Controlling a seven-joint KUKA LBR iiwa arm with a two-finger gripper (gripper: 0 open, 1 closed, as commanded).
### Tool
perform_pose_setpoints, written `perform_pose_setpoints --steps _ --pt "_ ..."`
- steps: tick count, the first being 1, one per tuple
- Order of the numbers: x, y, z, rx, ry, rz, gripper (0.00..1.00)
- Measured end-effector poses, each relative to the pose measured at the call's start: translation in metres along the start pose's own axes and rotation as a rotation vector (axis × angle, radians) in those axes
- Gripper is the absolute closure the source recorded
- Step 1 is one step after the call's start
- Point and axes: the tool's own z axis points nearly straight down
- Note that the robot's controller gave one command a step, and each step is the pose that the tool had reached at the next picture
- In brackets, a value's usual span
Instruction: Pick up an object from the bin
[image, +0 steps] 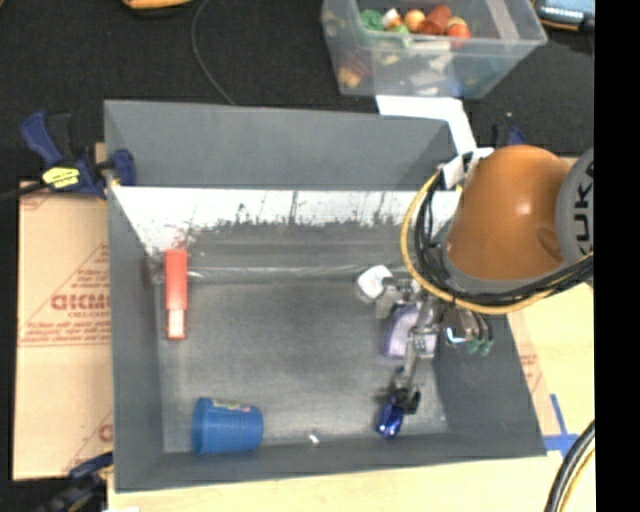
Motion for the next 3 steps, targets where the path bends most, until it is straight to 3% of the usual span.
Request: perform_pose_setpoints --steps 1,2,3 --pt "-0.001 0.0 -0.004 0.001 -0.008 -0.002 0.0" --pt "0.021 -0.024 0.084 0.003 -0.009 -0.304 0.0" --pt "0.04 -0.045 0.068 0.007 -0.016 -0.631 0.0"
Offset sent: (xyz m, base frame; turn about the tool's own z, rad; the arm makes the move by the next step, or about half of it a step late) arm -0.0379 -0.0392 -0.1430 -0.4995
